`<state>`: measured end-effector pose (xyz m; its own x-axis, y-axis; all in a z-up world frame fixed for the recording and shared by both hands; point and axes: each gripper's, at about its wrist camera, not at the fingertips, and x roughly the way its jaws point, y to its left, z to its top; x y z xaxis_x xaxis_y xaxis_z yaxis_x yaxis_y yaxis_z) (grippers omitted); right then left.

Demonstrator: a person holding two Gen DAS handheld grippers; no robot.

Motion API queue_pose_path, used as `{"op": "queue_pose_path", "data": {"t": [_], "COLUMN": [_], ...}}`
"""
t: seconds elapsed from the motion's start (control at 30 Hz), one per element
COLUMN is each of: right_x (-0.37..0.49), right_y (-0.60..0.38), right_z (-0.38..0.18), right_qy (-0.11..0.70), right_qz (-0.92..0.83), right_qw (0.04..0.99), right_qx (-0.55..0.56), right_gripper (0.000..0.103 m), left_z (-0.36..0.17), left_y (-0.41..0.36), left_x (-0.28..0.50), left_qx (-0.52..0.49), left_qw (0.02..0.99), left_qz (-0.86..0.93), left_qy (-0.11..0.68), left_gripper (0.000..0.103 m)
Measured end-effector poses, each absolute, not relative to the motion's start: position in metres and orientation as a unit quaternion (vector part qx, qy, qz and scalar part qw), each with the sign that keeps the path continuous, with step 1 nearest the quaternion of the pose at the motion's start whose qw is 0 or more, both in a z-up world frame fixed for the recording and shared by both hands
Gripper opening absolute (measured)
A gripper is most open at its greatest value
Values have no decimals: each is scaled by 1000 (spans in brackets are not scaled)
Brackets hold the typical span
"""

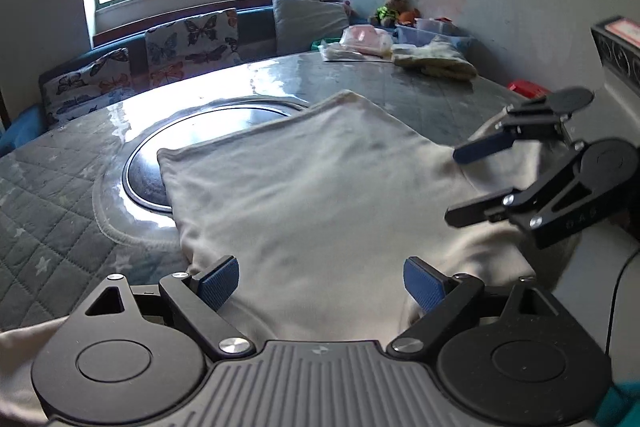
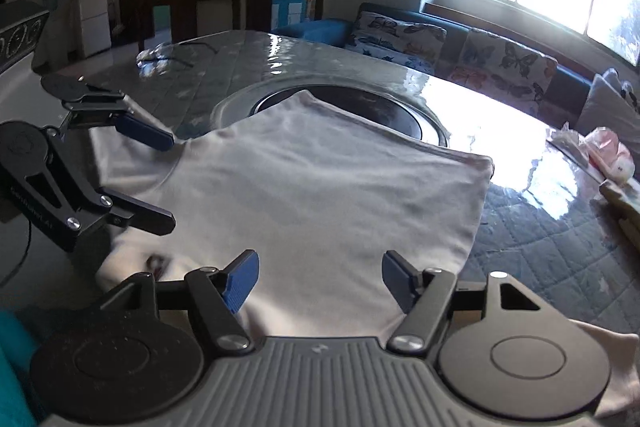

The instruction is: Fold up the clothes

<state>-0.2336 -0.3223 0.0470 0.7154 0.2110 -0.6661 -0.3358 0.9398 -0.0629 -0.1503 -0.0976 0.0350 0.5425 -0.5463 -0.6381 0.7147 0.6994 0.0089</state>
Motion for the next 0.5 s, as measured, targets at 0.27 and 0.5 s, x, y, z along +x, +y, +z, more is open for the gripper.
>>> {"op": "queue_pose_path", "data": {"t": [0.27,0.5], "right_x": [-202,-200], "right_y": [-340,-350], "right_z": [29,32], "right_qy": [371,374], "right_qz": [124,116], "right_qw": [919,919], "right_qx": [-44,-35], "right_gripper": [70,70], "left_z": [21,18], "left_y": [-100,-89], "left_x": [-119,-113], "left_qx": [111,94], "left_qw": [863,860], "left_qz": [-353,-353], "left_qy": [345,356], "left_gripper": [92,92]}}
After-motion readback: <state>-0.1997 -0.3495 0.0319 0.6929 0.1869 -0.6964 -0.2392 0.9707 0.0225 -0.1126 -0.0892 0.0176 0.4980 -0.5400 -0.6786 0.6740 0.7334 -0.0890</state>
